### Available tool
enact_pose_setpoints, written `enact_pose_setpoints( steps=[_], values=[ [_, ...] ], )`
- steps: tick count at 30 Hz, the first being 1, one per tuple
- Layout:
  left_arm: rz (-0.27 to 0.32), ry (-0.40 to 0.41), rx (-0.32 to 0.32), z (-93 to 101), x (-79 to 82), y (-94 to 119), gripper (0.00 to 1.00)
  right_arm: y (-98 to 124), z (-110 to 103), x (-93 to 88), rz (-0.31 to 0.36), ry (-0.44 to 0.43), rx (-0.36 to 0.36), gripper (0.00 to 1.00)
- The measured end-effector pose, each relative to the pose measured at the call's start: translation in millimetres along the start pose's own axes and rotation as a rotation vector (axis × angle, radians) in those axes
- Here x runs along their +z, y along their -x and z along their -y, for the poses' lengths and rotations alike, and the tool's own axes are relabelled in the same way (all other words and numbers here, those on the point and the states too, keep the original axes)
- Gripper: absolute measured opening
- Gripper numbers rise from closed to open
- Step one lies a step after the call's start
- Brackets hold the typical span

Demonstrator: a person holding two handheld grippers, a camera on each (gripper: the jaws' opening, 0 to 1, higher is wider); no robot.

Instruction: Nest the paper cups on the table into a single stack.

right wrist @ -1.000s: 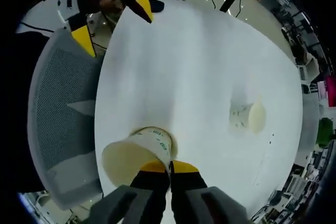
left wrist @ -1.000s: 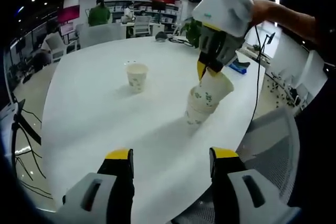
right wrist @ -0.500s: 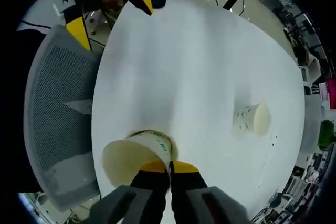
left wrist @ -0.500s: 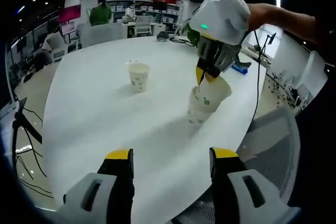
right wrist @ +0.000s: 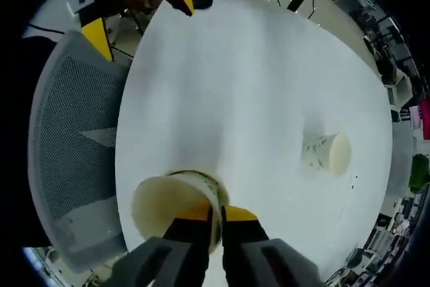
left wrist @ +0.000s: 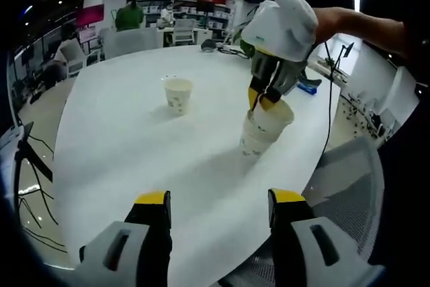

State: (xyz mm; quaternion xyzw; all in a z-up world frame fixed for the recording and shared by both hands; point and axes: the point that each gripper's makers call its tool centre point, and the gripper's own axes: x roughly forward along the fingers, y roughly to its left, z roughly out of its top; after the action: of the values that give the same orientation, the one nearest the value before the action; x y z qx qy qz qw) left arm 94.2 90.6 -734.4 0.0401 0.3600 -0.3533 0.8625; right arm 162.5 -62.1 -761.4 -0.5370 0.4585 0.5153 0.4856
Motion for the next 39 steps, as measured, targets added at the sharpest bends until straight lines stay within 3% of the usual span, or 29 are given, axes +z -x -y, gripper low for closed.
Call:
enact_pose_setpoints(
  steps=[8, 17, 21, 25, 31, 39],
  values=[
    [0.004, 0.002, 0.007, -5.7, 2.1, 1, 0.57, 2, -1, 0.2, 0.027, -0.01, 0.004, 0.1],
    [0.004, -0.001, 0.004, 4.8, 6.2, 5, 0.57, 19, 5, 7.5, 0.11, -0.055, 0.005, 0.21],
    [0.006, -0.006, 0.004, 6.1, 9.2, 6, 0.57, 23, 5, 6.3, 0.138, -0.072, -0.003, 0.3],
    [0.014, -0.005, 0.008, 2.9, 12.8, 4, 0.57, 28, 15, 6.1, 0.161, -0.073, -0.056, 0.38],
    [0.027, -0.007, 0.016, -7.0, 19.7, 6, 0.57, 48, 41, 7.4, 0.228, -0.12, -0.166, 0.4],
    [0.042, 0.004, 0.025, -13.4, 23.1, 8, 0.57, 71, 55, 5.7, 0.312, -0.172, -0.259, 0.44]
  ],
)
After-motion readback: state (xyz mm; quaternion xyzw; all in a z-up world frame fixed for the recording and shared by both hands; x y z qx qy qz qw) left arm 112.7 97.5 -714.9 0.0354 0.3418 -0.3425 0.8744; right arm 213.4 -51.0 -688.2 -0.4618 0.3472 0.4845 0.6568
